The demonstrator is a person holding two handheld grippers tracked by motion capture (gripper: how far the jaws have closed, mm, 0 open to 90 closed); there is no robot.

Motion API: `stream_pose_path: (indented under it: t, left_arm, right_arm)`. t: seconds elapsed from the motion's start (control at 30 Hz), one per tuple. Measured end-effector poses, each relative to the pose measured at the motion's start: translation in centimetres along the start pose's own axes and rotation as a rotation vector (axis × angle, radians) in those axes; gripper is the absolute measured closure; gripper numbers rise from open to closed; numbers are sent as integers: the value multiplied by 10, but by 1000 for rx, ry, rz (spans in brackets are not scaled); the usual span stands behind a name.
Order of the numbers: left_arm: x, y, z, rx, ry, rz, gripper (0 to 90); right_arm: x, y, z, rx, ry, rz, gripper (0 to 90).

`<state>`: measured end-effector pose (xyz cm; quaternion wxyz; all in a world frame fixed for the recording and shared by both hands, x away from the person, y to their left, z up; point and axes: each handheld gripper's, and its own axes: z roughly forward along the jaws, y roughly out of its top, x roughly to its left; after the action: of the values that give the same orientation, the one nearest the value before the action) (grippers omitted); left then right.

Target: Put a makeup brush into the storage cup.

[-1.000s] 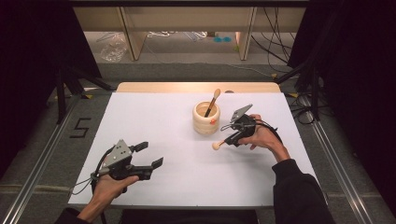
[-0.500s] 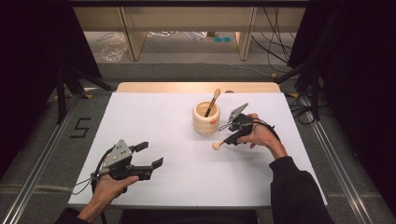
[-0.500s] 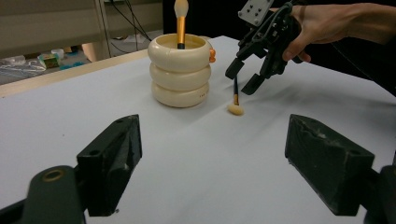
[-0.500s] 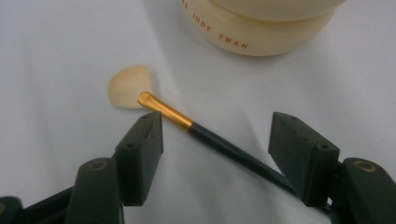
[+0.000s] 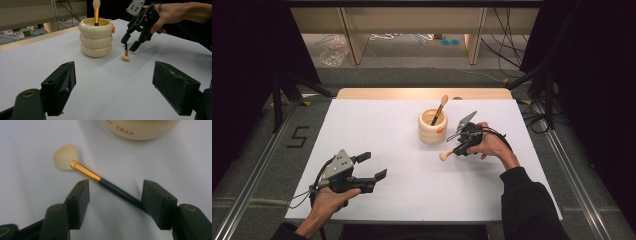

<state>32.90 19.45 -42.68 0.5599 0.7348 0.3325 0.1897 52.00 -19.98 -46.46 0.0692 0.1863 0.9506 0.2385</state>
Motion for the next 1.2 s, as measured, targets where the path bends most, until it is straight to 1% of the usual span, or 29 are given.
stream_pose_path:
  t: [0.1,0.23,0.3,0.33,0.37,0.4,0.47,0.5,0.53,0.57,0.67,0.73,0.97,1.0,1.03,1.1,1.2]
  left_arm:
    - [0,0,0,0,-1,-1,189]
    - [1,0,0,1,-4,12,192]
    - [0,0,0,0,-3,7,192]
    - [0,0,0,0,-3,10,192]
    - [0,0,0,0,-3,12,192]
    - [0,0,0,-5,-4,-3,192]
    - [0,0,0,-7,-6,1,192]
    - [1,1,-1,1,-2,12,192]
    - [0,0,-1,-1,-1,1,192]
    - [0,0,-1,-2,-1,0,192]
    - [0,0,-1,-2,-1,0,192]
    - [0,1,-1,-2,1,1,192]
    - [0,1,-1,-2,0,1,193]
    - [1,1,-1,-3,4,7,193]
    - [1,1,-1,-4,-1,24,193]
    - [1,1,-1,-6,0,18,196]
    - [1,1,-1,-5,1,16,196]
  right_arm:
    - [-2,-1,1,-2,2,2,420]
    - [-3,-1,2,11,2,2,433]
    - [-3,0,3,20,7,5,448]
    - [-3,1,3,24,8,-2,455]
    - [-3,2,3,30,5,-1,477]
    - [-2,3,2,40,7,-1,487]
    - [-2,6,3,49,10,-7,514]
    - [-2,7,3,55,11,-4,526]
    - [-2,7,3,59,16,-7,534]
    - [-2,8,3,65,22,-6,541]
    - [-2,9,4,73,31,-15,578]
    - [-2,9,4,74,47,-20,608]
    - [-2,8,0,105,57,-14,688]
    - [-1,8,0,109,61,-15,695]
    - [-1,8,-1,119,65,-20,703]
    - [0,8,-1,132,64,-20,720]
    - [2,10,-2,159,72,-40,748]
